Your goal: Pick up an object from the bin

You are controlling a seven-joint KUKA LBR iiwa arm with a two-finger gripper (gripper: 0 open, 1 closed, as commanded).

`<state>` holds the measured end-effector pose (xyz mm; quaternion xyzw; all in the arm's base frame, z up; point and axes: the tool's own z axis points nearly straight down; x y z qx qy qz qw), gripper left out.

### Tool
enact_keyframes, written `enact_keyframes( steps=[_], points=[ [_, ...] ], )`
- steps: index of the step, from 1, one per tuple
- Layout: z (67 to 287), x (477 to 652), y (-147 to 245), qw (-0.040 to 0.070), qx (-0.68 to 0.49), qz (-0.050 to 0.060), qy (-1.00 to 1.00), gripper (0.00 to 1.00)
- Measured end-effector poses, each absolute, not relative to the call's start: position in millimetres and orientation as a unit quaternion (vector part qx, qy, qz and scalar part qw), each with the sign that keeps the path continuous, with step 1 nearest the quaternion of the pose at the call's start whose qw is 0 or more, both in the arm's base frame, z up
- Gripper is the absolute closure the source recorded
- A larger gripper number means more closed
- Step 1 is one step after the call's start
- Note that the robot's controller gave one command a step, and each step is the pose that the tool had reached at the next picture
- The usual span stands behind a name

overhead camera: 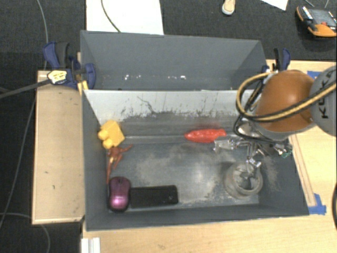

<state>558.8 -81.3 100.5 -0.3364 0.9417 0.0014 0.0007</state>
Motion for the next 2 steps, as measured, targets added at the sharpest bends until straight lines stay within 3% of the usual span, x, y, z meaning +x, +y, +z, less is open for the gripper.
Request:
enact_keyframes(
  steps=[1,2],
  points=[
    [70,542.9,-73,0.004,-0.394,-0.002,0.919,0.0],
    [70,545.6,-83,0.005,-0.425,0.002,0.905,1.0]
  ],
)
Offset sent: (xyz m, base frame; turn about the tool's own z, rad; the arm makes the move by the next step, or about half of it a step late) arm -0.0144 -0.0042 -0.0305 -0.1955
